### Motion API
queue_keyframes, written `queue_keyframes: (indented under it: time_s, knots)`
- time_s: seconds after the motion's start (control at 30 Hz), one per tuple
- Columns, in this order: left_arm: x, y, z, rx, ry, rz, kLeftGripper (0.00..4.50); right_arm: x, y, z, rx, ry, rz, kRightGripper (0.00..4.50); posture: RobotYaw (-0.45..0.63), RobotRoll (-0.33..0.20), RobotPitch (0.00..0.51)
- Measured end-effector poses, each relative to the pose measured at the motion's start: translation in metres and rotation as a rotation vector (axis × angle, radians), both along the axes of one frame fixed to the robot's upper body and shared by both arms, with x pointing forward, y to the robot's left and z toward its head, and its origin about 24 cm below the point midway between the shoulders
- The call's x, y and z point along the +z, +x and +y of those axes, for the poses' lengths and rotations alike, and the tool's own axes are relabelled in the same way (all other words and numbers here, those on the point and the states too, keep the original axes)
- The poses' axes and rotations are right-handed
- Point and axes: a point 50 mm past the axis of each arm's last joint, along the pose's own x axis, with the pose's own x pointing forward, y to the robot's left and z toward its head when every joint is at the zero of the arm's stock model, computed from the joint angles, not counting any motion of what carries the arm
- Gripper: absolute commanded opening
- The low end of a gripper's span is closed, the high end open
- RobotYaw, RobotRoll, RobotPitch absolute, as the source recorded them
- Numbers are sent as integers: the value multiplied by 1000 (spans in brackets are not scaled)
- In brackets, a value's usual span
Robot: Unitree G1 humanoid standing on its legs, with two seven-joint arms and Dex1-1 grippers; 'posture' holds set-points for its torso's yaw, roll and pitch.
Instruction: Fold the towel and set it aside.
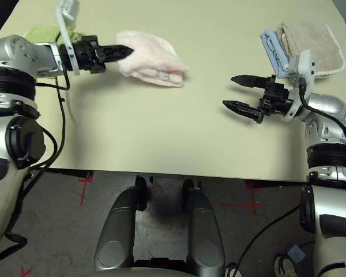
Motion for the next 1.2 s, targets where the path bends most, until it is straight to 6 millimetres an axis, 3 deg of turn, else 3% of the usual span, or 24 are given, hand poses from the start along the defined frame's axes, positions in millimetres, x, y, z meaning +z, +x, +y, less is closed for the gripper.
queue_keyframes:
  time_s: [0.23,0.47,0.8,0.9,1.2]
  knots:
    - [13,5,15,128,-25,-118,15,2,6,9,4,38,-13,4500,39,0,328]
    - [46,3,30,226,-106,-312,15,1,10,17,13,64,-14,4500,42,0,331]
    - [63,-3,77,522,-157,-446,15,-2,8,20,23,68,-1,4500,43,0,342]
    - [59,-5,93,603,-176,-449,15,-1,8,21,26,70,0,4500,47,0,344]
    - [21,-2,118,757,-226,-356,15,-2,8,23,33,80,7,4500,46,0,346]
